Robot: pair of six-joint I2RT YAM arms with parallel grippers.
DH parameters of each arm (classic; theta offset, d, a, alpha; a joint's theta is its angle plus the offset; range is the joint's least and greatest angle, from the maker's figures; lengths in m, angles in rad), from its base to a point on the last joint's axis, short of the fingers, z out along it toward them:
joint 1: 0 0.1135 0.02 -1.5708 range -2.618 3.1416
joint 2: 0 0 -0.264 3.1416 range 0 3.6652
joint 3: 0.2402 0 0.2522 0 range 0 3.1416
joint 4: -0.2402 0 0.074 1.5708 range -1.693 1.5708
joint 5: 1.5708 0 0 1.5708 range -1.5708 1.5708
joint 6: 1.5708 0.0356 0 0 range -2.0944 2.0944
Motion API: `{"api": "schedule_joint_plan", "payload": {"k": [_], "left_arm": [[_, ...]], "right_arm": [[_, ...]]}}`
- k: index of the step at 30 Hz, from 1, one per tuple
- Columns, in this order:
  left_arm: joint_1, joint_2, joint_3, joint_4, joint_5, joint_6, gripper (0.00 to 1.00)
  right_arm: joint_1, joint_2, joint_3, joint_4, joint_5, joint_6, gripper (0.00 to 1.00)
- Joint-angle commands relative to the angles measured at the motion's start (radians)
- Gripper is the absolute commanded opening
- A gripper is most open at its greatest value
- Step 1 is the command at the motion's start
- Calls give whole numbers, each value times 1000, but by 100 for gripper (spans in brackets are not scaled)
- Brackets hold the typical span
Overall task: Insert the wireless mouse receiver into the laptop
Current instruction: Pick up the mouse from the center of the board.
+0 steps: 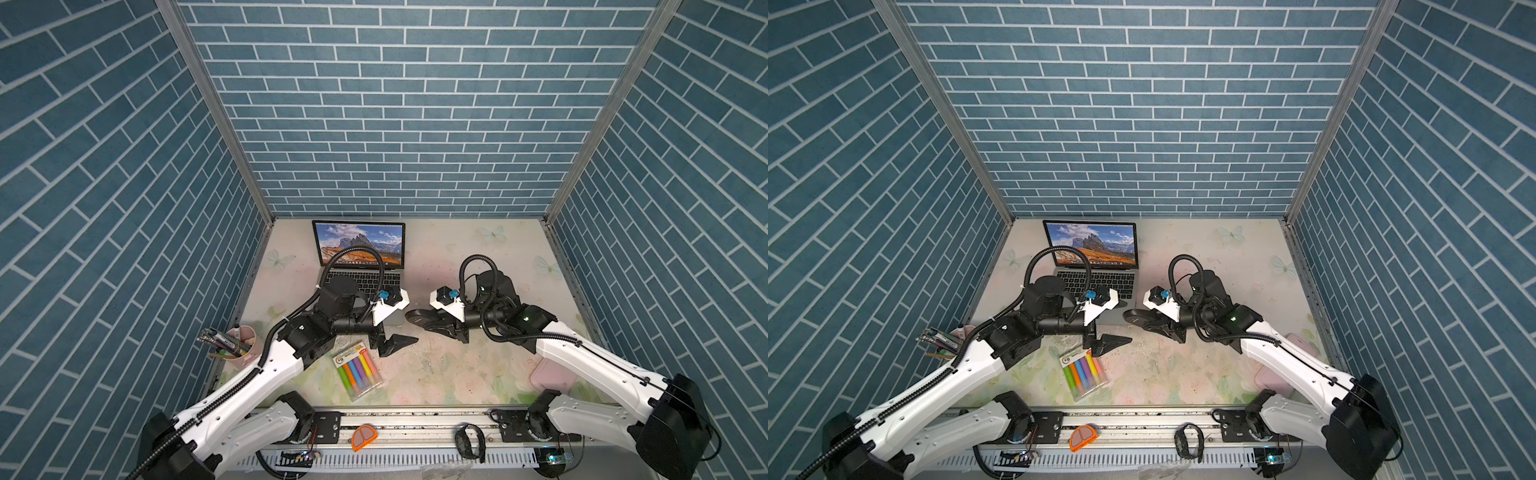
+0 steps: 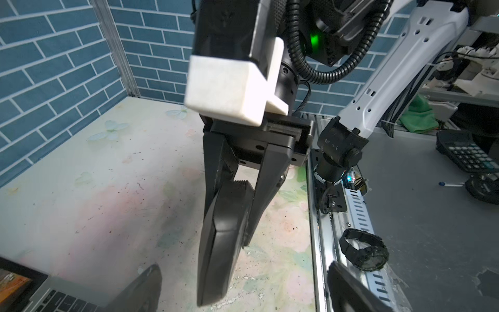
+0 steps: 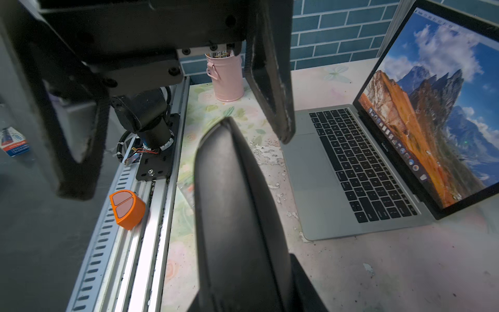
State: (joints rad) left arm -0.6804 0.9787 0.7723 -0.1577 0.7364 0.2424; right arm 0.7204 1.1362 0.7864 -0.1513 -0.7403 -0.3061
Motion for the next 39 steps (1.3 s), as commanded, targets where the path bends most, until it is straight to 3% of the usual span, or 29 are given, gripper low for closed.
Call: {"api": "schedule_joint_plan", "payload": {"k": [1,6,16,23,26,29,36,39], "left_arm": [[-2,51,28,39,31,37,89],[-2,110,67,23,72,34,74],[-2,151,76,14,139,29,33],[-2,168,66,28,155,21,27],[-2,181,65,32,158,14,35],[-2,196,71,35,164,10,34],[-2,224,92,21,181,3,14],[-2,235,99,24,172,-22,4]], "right_arm": [[-5,8,29,-21,-71,40,20],[-6,19,33,-30,-77,40,21],[-7,57,45,-35,-106,58,21],[-11,60,48,-26,-102,58,21],[-15,63,45,-22,-108,58,21],[-16,70,45,-20,-118,59,21],[-18,61,44,-7,-108,67,23],[-19,50,32,22,-63,93,39]]}}
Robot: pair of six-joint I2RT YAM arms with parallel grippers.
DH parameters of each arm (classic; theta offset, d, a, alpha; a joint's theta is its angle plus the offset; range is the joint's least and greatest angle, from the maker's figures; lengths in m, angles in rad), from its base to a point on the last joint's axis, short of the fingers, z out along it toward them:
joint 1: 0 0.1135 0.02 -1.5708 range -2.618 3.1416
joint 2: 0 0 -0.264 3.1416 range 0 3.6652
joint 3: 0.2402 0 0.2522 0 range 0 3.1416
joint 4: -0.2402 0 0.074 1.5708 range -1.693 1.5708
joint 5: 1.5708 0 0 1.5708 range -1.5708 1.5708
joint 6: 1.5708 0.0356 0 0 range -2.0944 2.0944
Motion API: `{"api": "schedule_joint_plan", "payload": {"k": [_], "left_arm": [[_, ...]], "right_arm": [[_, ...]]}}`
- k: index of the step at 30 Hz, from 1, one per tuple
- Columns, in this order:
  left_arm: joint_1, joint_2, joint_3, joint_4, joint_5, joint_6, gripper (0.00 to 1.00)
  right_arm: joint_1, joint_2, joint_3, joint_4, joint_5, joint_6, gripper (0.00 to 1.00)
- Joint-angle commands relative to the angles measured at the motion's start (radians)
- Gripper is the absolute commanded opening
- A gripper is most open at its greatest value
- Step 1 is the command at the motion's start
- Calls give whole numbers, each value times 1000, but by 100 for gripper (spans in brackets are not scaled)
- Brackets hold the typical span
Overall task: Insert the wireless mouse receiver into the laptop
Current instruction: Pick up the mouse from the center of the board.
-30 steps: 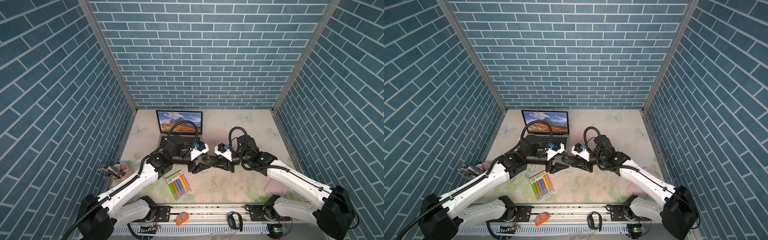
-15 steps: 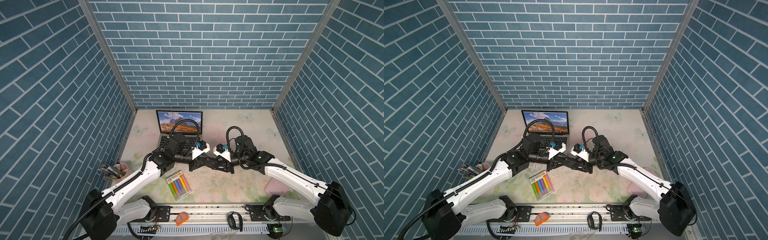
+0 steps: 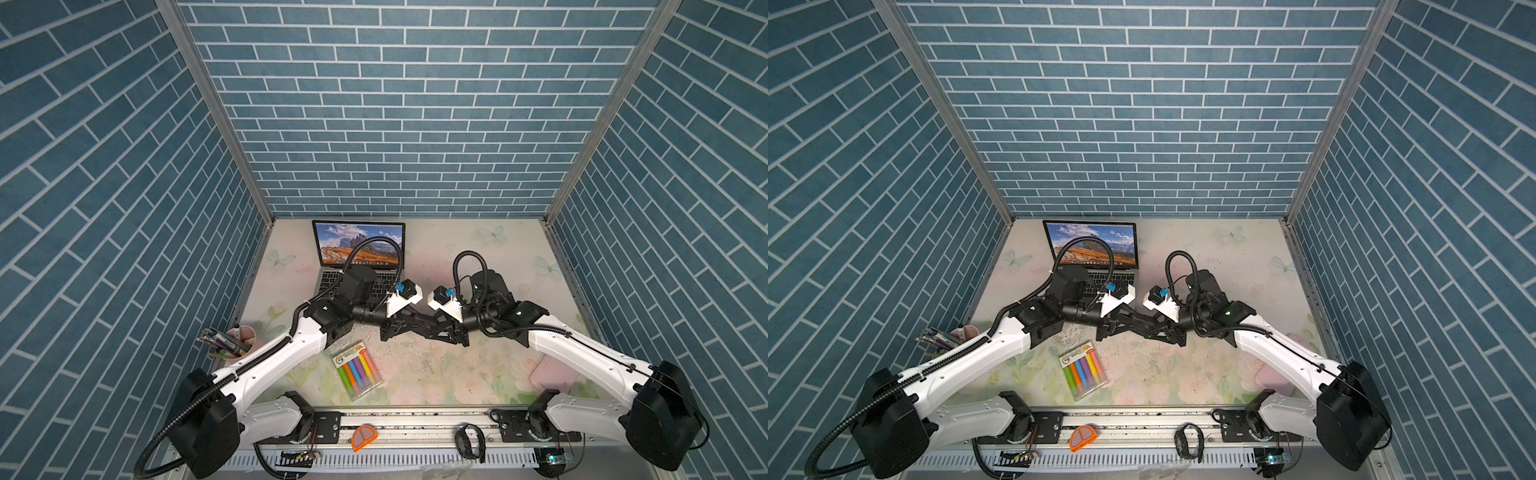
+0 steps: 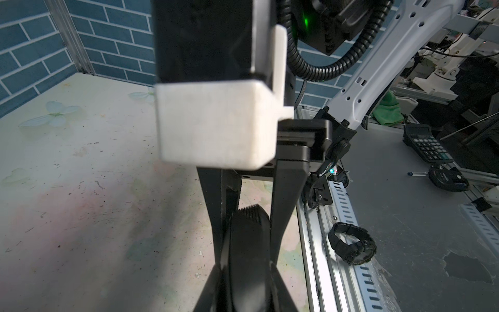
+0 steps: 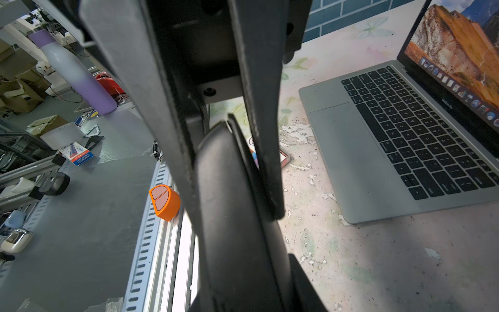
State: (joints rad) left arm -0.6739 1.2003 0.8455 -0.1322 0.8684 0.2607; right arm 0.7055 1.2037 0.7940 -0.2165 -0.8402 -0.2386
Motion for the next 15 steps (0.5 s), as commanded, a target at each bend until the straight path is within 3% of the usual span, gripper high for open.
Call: {"api": "schedule_joint_plan", "payload": {"k": [1,5,12,15], "left_arm": [[-8,17,24,4,29,-54,1],[-2,38,11,19,-46,-132,0],[36,88,-49,151,-158,-393,0],[77,121,-58,175,-238,-584,0]], "right_arm": [[-4,-24,19,101,64,36,45],[-8,-54,-8,141,198,74,65],[-38,-158,-111,299,401,257,71],[-62,-181,-164,390,441,413,71]]}}
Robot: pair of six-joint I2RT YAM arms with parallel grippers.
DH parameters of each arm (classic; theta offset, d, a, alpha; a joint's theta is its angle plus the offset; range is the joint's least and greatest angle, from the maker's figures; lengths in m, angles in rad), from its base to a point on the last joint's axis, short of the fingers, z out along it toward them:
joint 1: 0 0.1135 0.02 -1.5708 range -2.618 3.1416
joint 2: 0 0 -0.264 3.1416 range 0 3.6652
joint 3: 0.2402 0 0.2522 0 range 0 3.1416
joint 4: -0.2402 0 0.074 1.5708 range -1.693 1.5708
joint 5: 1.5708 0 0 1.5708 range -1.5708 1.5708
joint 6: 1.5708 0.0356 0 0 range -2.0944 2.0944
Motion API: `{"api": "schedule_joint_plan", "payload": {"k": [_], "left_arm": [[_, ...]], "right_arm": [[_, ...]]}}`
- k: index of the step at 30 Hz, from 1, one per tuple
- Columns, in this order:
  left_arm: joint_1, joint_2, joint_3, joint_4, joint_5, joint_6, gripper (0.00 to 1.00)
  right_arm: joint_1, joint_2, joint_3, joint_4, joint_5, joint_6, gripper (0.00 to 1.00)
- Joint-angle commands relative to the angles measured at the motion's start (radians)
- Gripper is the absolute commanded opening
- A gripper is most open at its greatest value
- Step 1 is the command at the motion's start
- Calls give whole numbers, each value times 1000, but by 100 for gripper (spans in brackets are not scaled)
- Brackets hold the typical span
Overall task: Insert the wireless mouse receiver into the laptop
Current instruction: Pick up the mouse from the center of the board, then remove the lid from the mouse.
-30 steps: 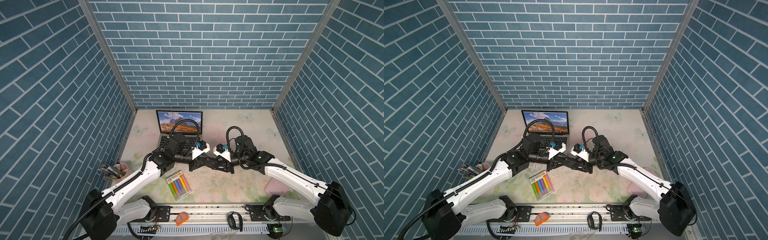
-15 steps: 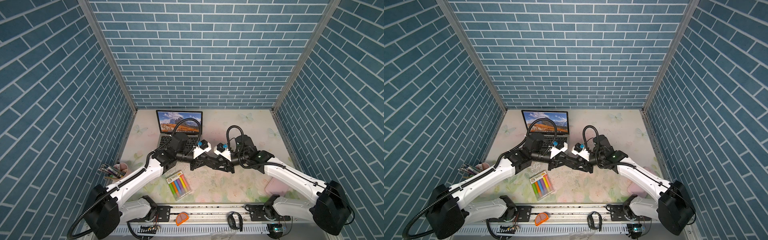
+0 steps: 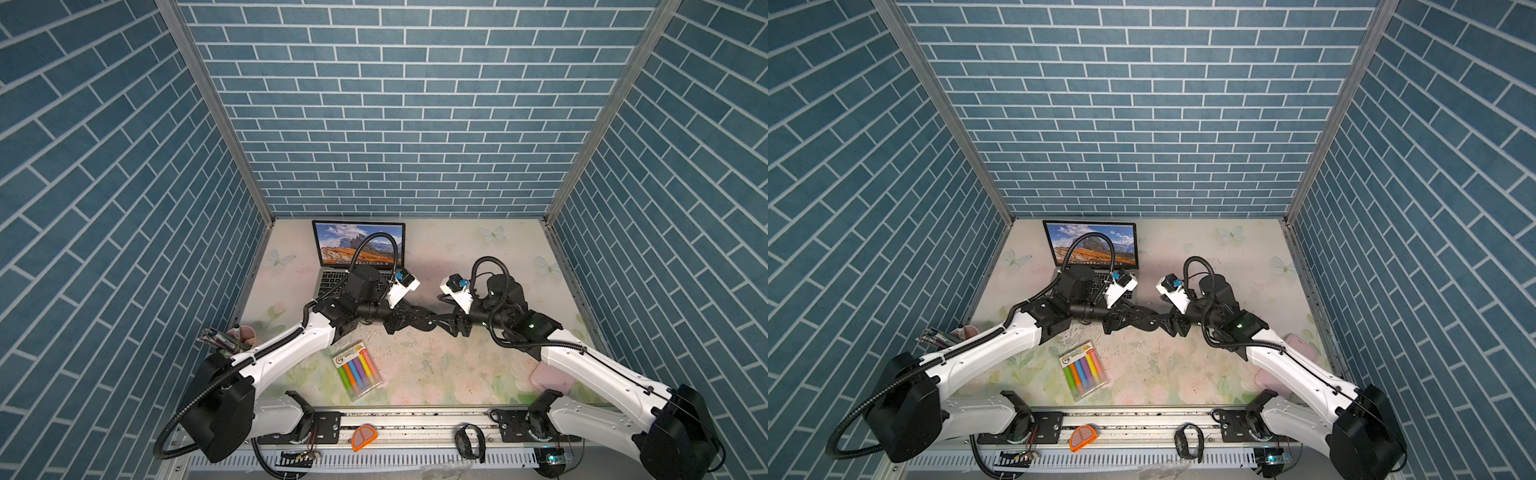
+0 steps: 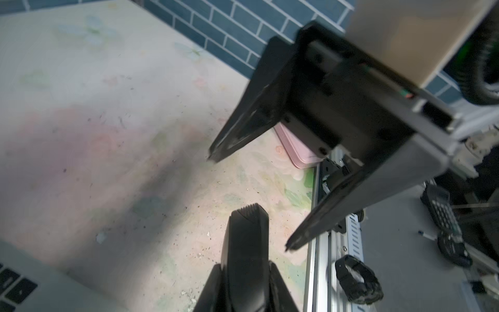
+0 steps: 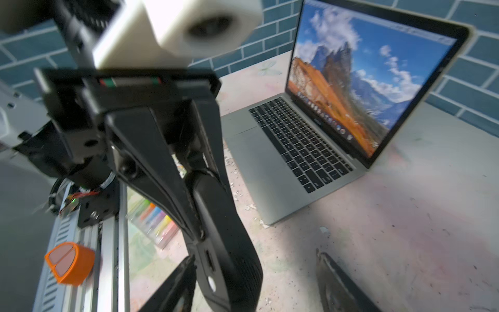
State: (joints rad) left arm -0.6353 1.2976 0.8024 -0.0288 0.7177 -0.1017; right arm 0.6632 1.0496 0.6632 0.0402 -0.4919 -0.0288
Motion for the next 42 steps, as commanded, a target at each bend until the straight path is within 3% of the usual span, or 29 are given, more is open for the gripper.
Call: {"api": "schedule_joint_plan", "payload": {"k": [1,5,8,13,18,29,33,42], "left_arm": [[53,37,-17,92,-75,-276,0],[78,95,2,128,-58,-461,0],[78,113,13,139,-60,-546,0],[80,104,9,172,-81,-652,0],[81,103,-3,231,-66,-723,0],[85,123,-32,408,75,-836,0],[85,146,-49,521,121,-898,0],[87,147,-55,520,129,-900,0]], "right_arm": [[-26,-26,-49,154,101,249,71],[-45,-18,-78,123,235,434,71],[-77,-4,-43,8,257,550,71],[-106,72,67,-149,87,611,70],[-108,174,76,-55,-110,705,71],[-108,207,45,95,-203,806,72],[-108,227,29,160,-223,844,64],[-108,207,18,143,-204,831,44]]}}
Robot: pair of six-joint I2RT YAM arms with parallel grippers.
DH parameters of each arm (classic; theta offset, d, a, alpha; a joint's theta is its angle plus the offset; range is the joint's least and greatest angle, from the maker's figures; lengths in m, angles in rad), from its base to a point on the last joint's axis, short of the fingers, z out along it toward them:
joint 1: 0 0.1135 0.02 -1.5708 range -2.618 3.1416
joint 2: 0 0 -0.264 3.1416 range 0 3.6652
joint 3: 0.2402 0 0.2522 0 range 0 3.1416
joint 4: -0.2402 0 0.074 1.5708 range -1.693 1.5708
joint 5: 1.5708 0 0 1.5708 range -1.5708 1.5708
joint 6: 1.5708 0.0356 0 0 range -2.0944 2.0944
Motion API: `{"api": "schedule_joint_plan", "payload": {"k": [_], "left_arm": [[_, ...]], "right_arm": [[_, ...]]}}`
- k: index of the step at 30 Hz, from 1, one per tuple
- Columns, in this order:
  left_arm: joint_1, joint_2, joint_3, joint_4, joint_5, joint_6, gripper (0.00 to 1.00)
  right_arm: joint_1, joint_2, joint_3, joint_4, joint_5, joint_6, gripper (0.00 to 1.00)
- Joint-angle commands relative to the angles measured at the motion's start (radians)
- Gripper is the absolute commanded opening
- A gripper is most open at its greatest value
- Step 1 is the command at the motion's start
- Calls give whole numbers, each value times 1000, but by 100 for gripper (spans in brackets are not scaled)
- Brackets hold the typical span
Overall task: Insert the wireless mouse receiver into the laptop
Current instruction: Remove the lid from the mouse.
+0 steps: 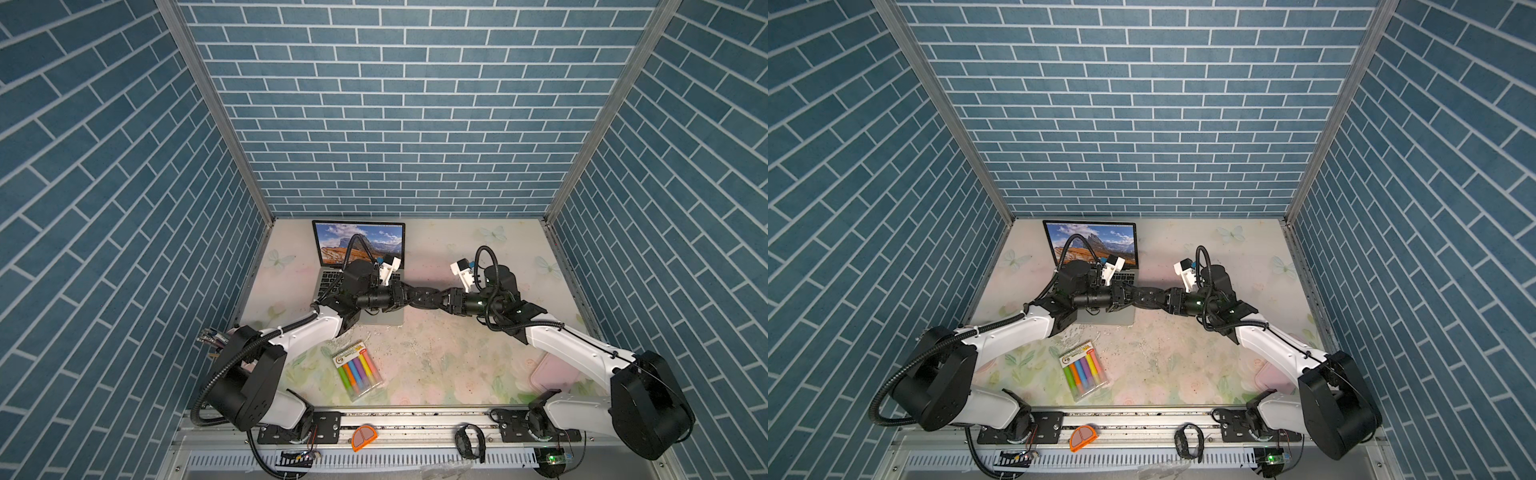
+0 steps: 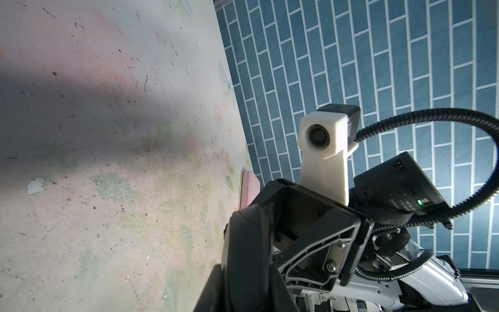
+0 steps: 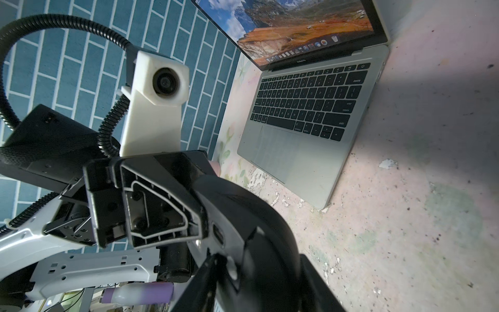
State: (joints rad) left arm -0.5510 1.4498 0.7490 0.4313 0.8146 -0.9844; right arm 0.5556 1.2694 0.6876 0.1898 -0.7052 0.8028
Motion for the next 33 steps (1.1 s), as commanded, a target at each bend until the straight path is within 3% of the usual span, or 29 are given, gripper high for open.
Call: {"api": "schedule_joint_plan", "payload": {"k": [1,4,12,33], "left_arm": [[4,-4,-4,56,32,-15,0],[7,-8,-7,50,30,-14,0],[17,-10,-9,42,31,-14,0],[22,1,-35,69,17,-34,0]], "right_arm": [[-1,-15,-5,-15,14,-5,43],[0,-25,1,-50,33,-23,45],[-2,-49,20,-99,64,-48,64],[-2,-108,49,-117,65,2,73]]}}
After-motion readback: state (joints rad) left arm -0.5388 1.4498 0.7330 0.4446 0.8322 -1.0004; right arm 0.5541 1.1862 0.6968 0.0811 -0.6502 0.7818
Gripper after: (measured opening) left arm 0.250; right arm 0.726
